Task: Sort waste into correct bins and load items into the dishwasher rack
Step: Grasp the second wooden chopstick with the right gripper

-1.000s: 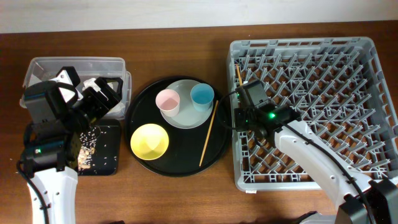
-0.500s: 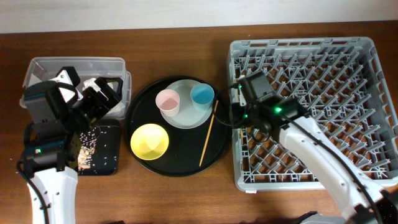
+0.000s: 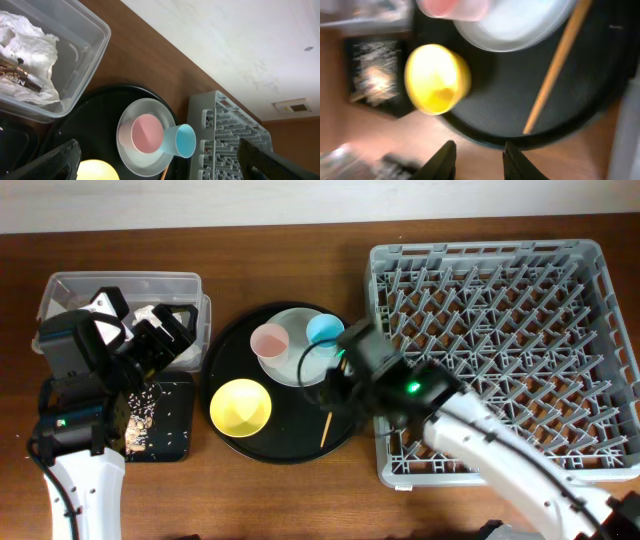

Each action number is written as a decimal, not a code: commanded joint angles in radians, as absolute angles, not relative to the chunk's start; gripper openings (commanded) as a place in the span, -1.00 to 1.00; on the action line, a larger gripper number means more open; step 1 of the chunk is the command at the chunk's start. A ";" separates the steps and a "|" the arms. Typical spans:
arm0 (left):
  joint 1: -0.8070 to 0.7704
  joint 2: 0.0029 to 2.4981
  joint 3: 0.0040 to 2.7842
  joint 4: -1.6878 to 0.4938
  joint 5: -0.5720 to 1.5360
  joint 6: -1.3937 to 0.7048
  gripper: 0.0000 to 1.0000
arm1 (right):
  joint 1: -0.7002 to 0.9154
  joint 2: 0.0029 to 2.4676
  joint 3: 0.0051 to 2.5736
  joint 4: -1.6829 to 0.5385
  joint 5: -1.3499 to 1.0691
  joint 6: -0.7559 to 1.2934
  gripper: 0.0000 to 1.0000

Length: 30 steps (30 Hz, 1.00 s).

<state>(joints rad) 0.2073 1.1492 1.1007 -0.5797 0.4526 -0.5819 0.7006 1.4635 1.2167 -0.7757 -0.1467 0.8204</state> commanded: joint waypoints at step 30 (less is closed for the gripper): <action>0.212 1.144 1.114 -0.579 0.448 -0.559 0.98 | 0.855 1.928 1.227 -0.663 0.402 1.105 -0.42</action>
